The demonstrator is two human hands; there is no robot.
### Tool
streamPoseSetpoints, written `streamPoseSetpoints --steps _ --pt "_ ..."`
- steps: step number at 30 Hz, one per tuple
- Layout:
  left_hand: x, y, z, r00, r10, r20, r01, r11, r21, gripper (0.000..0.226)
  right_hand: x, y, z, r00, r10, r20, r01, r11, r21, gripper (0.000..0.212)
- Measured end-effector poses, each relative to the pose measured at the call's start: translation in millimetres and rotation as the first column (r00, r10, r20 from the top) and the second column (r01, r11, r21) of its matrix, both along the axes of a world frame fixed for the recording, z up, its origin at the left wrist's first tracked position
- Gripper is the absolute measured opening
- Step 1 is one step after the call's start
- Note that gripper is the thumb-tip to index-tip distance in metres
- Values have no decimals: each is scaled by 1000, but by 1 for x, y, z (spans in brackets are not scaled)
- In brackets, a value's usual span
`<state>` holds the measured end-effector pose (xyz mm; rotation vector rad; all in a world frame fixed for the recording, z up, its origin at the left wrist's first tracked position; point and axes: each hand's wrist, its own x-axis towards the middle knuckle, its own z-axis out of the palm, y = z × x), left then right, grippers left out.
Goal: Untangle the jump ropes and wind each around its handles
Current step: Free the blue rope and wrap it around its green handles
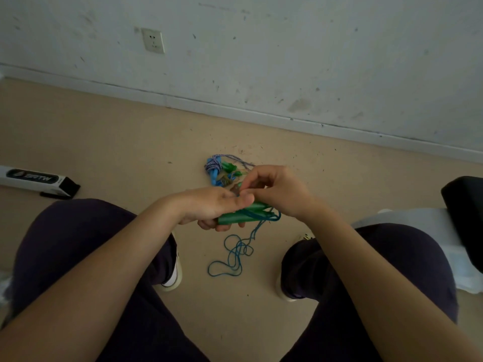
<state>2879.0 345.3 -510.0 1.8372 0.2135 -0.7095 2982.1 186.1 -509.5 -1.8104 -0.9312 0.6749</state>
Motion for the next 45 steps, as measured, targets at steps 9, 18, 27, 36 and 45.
streamPoseSetpoints --steps 9,18,27,36,45 --pt "-2 5 -1 993 114 37 -108 984 -142 39 3 -3 -2 983 -78 -167 91 994 67 5" --pt "-3 11 -1 964 239 113 -200 939 -279 42 0 -9 5 959 -16 -284 30 999 42 21" --pt "-1 5 -7 938 275 211 -229 949 -216 22 4 -9 7 943 -116 -310 127 992 14 19" --pt "-1 2 -7 961 212 176 -176 964 -200 41 2 -8 8 972 -110 -208 109 994 -19 16" --pt "-4 3 2 982 136 134 -106 972 -210 18 1 -7 6 967 -86 -239 95 995 29 17"
